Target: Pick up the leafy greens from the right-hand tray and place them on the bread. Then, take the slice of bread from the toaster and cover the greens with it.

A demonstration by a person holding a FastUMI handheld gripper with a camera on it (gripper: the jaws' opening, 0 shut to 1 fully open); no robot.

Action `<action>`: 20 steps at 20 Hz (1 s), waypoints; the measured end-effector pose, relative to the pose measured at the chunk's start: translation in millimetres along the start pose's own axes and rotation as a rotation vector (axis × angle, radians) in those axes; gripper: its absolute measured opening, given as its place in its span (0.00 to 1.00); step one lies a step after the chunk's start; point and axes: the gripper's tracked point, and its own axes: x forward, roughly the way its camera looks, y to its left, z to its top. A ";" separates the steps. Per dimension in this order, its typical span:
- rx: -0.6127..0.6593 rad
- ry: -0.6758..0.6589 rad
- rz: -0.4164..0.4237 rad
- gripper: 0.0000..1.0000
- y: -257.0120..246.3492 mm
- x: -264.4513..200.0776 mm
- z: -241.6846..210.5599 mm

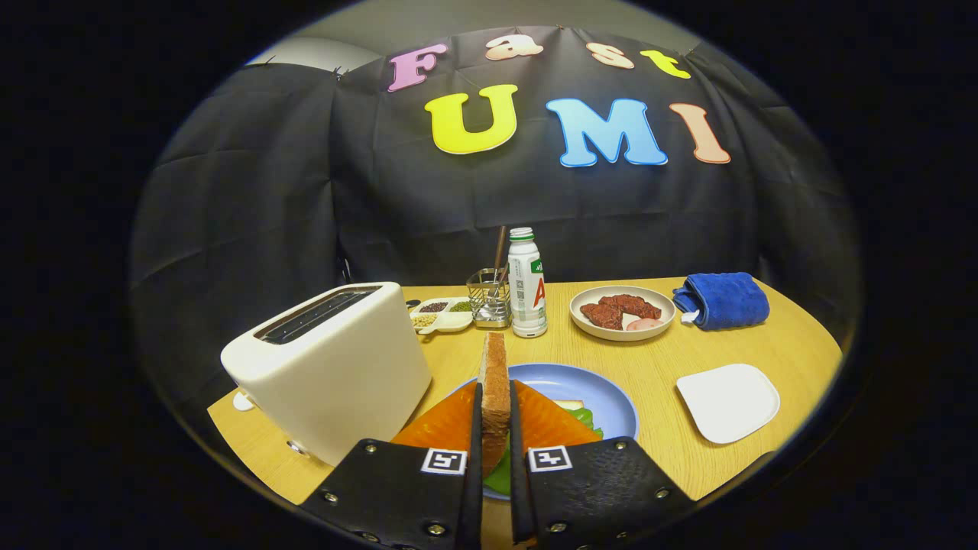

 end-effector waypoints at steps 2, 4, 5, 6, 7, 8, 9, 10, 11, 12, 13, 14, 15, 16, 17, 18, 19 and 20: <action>-0.012 0.019 -0.013 0.21 -6.9 2.8 -5.6; -0.024 0.046 -0.027 0.35 -14.8 6.1 -13.1; -0.026 0.052 -0.030 0.36 -17.2 6.8 -14.4; -0.030 0.054 -0.034 0.41 -20.5 7.4 -15.9; -0.032 0.053 -0.036 0.41 -22.6 7.8 -16.1; -0.036 0.054 -0.038 0.42 -25.3 8.6 -17.3; -0.040 0.055 -0.039 0.46 -27.5 9.6 -17.9; -0.039 0.054 -0.038 0.46 -28.9 9.7 -19.1; -0.039 0.050 -0.039 0.46 -30.4 10.3 -18.5; -0.044 0.043 -0.046 0.46 -32.7 10.7 -18.0; -0.059 0.038 -0.066 0.50 -38.9 11.8 -17.7; -0.066 0.036 -0.078 0.51 -42.0 12.6 -18.2; -0.068 0.034 -0.083 0.52 -44.3 13.6 -18.8; -0.072 0.033 -0.095 0.55 -47.8 13.4 -19.1; -0.076 0.028 -0.104 0.56 -51.2 13.2 -17.4; -0.076 0.026 -0.109 0.56 -53.9 13.5 -17.2; -0.075 0.021 -0.109 0.56 -55.4 12.8 -15.8; -0.072 0.015 -0.109 0.56 -58.5 11.8 -14.4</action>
